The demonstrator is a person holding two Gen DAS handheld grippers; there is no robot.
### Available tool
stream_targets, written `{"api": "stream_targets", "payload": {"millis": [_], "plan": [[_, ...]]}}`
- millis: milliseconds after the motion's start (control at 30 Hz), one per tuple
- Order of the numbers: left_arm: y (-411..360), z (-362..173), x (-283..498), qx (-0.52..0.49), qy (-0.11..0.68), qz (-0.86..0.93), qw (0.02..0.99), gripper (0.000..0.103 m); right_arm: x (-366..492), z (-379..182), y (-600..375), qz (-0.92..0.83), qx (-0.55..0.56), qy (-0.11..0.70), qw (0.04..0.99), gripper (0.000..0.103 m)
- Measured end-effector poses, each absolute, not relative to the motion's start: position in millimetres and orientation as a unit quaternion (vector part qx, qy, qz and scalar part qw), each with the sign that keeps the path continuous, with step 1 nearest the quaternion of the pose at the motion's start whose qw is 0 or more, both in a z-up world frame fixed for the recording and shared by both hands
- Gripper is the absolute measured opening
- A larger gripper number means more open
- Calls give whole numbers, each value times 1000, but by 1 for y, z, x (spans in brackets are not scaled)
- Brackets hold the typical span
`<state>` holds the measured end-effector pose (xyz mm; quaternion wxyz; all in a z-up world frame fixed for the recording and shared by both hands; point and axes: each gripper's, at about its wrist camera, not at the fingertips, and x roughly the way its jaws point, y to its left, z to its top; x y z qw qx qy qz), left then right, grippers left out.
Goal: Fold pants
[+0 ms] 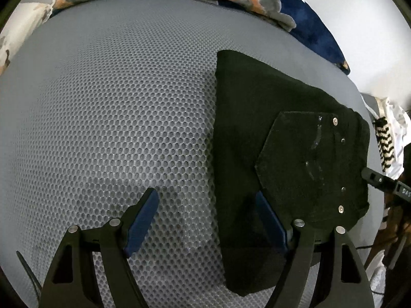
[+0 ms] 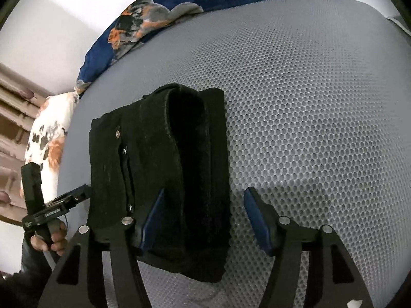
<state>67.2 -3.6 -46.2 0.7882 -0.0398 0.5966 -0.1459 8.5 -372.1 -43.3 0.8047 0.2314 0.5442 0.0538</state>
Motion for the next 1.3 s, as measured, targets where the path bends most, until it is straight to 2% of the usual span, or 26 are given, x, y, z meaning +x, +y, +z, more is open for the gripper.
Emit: {"api": "stream_targets", "payload": {"millis": [433,733,1300], "plan": [[-43,-52,82,-17,598,-140,789,78,18,-47,-369,63,227,548,803,61],[-32,-51,86,-91,608,-183,767,78,22,-59,-381,91,258,563,780,61],[-84,-53,87,-40,606,-153,779,74,38,-68,-391,171,259,566,764,56]]}}
